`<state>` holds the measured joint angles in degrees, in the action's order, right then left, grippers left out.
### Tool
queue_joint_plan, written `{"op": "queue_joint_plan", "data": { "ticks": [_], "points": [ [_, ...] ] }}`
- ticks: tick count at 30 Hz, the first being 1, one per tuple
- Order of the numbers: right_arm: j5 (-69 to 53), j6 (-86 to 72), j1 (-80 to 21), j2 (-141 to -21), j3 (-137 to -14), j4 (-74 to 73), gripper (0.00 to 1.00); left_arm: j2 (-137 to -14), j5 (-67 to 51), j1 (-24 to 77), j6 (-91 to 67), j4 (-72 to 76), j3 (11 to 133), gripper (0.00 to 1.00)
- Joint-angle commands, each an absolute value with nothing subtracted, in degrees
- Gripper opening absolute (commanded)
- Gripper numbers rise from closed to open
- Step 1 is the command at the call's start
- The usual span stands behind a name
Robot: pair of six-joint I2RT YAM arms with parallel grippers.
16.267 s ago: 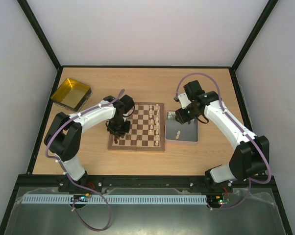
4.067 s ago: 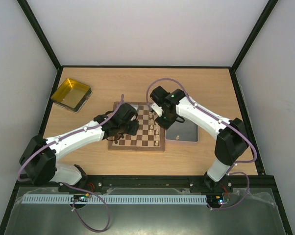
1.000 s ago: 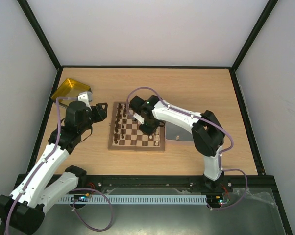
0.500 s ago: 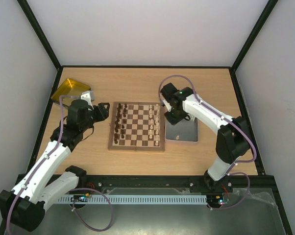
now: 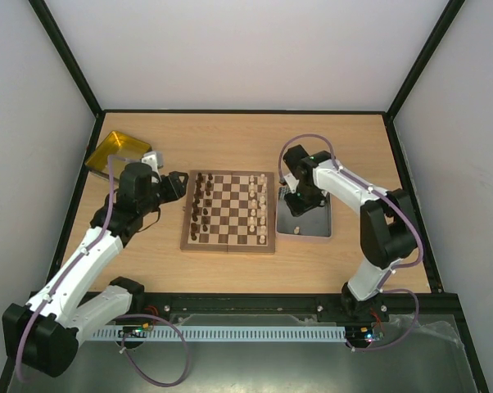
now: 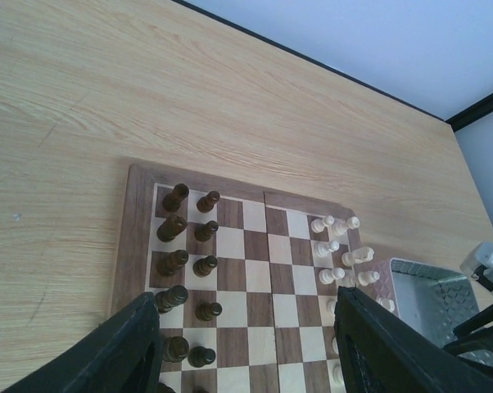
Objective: Set up the chess pieces on the board
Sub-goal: Pick up the chess piece from the storage box.
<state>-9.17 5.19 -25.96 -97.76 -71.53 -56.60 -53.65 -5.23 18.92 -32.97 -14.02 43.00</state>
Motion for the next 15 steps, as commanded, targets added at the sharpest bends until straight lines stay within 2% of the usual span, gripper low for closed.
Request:
{"op": "queue_joint_plan", "data": {
  "ticks": [1,15],
  "points": [
    [-11.8,5.7,-26.1,-98.7,-69.5,-54.9,0.37,-53.7,-7.0,18.3,-32.9,-12.4,42.7,0.58],
    [-11.1,9.7,-26.1,-103.0,-70.1,-58.6,0.34,-54.5,-7.7,17.7,-32.9,-12.3,42.7,0.58]
  ]
}}
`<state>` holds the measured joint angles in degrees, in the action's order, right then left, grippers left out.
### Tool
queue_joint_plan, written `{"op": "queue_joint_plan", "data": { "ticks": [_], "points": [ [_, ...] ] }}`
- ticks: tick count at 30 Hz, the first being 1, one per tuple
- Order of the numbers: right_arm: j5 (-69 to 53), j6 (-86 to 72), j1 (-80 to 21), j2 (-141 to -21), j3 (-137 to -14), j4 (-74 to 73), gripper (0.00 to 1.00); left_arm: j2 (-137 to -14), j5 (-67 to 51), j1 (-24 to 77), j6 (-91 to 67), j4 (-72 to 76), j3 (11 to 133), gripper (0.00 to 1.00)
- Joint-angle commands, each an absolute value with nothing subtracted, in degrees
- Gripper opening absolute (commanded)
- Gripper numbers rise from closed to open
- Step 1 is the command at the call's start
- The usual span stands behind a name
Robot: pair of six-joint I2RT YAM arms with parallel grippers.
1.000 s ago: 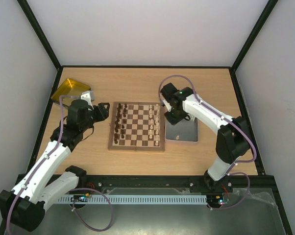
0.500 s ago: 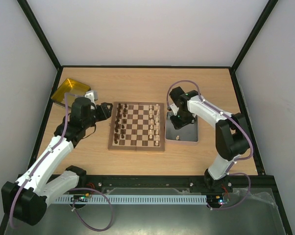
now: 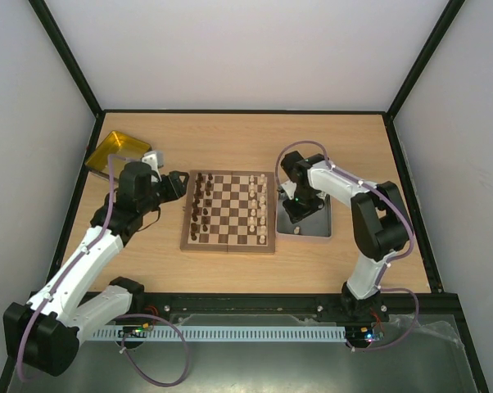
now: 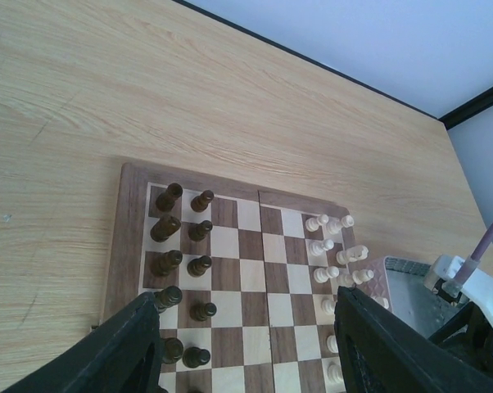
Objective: Set up the chess pieces on the board
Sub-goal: Pick up the chess piece from the storage box.
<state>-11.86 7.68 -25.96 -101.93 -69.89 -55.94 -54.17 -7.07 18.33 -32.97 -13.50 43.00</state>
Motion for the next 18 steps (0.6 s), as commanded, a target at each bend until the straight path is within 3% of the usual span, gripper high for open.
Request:
{"op": "queue_joint_plan", "data": {
  "ticks": [1,18],
  "points": [
    [-11.0,10.1,-26.1,-103.2,-70.1,-58.9,0.34,-54.5,-7.7,17.7,-32.9,-12.3,42.7,0.58],
    [-12.4,13.7,-26.1,-102.9,-66.3,-60.9,0.30,-54.1,-7.1,17.5,-32.8,-12.6,42.7,0.58]
  ]
}}
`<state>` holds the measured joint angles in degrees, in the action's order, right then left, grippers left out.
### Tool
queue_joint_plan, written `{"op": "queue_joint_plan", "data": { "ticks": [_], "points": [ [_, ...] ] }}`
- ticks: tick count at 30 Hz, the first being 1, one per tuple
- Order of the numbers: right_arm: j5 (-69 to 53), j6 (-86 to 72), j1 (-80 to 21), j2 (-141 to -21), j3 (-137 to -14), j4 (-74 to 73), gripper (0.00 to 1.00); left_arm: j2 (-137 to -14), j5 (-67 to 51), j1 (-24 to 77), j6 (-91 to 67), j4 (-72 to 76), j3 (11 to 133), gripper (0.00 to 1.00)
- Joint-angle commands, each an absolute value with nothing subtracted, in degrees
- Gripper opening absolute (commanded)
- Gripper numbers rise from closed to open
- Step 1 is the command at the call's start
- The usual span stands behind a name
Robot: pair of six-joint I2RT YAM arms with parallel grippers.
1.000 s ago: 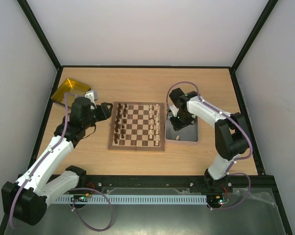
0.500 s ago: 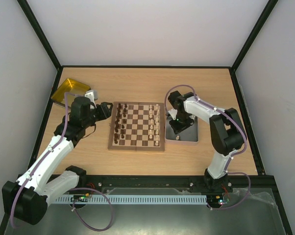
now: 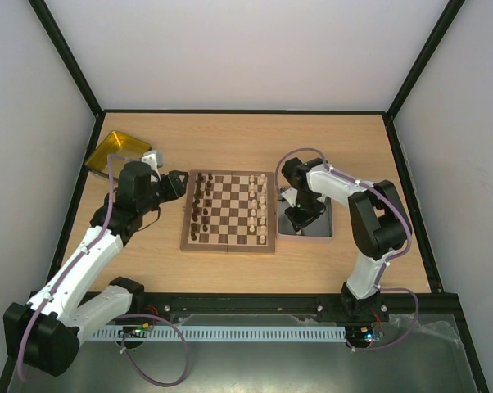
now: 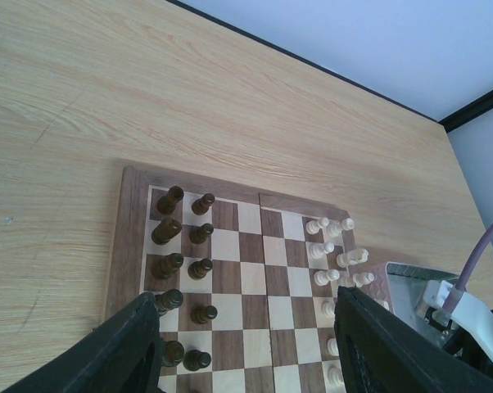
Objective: Set up the chess pieces on the board
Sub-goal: Pick up the chess piece from the storage box.
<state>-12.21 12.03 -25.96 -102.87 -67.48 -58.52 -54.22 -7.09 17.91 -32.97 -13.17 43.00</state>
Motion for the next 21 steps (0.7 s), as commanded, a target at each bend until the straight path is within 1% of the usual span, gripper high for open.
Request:
{"op": "queue_joint_plan", "data": {
  "ticks": [1,7,10,21],
  "points": [
    [-12.4,13.8,-26.1,-103.0,-66.1,-60.8,0.29,-54.0,-7.0,17.4,-32.7,-12.6,42.7,0.58],
    [-12.5,14.1,-26.1,-103.2,-65.9,-60.5,0.17,-53.9,-6.7,17.5,-32.9,-12.6,42.6,0.58],
    [-11.4,13.9,-26.1,-102.9,-66.9,-60.5,0.13,-54.0,-6.6,17.4,-32.9,-12.6,42.6,0.58],
    [-5.9,14.2,-26.1,-101.3,-74.0,-65.0,0.10,-54.0,-6.7,17.4,-32.9,-12.6,42.5,0.58]
  ]
}}
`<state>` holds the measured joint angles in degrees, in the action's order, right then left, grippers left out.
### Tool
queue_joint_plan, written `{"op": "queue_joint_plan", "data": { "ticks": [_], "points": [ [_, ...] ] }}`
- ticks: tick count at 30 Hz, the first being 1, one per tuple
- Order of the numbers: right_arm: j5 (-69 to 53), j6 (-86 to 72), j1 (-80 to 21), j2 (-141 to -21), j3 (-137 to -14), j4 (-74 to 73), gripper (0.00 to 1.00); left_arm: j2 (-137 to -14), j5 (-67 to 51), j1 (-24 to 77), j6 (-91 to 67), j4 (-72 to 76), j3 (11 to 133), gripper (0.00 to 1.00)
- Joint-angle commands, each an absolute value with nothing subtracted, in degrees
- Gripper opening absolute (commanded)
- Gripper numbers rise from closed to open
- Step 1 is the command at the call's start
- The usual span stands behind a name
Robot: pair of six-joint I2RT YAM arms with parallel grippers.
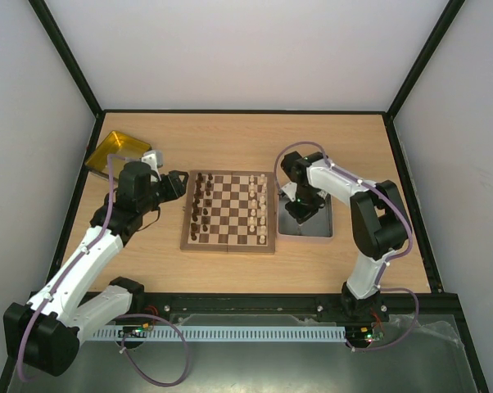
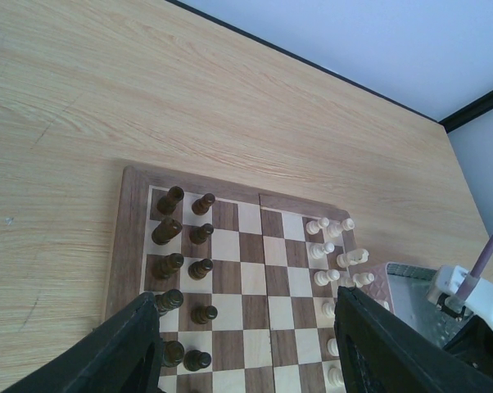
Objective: Set up the chess pieces on the board
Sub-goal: Pick up the chess piece from the storage box, then place the chess piece on the chessboard.
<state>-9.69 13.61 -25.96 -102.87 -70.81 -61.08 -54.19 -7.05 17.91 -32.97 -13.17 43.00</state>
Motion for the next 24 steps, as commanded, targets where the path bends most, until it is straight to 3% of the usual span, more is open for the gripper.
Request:
{"op": "queue_joint_plan", "data": {
  "ticks": [1,11,24],
  "points": [
    [-5.4,14.1,-26.1,-101.1,-74.9,-65.5,0.10,-53.9,-6.8,17.4,-32.9,-12.6,42.5,0.58],
    [-3.2,13.8,-28.6,-102.1,-88.2,-73.7,0.09,-53.8,-7.1,17.4,-33.0,-12.5,42.6,0.58],
    [-3.2,10.5,-44.5,-105.0,-93.5,-69.3,0.07,-54.1,-6.1,17.4,-32.9,-12.3,42.7,0.59]
  ]
}}
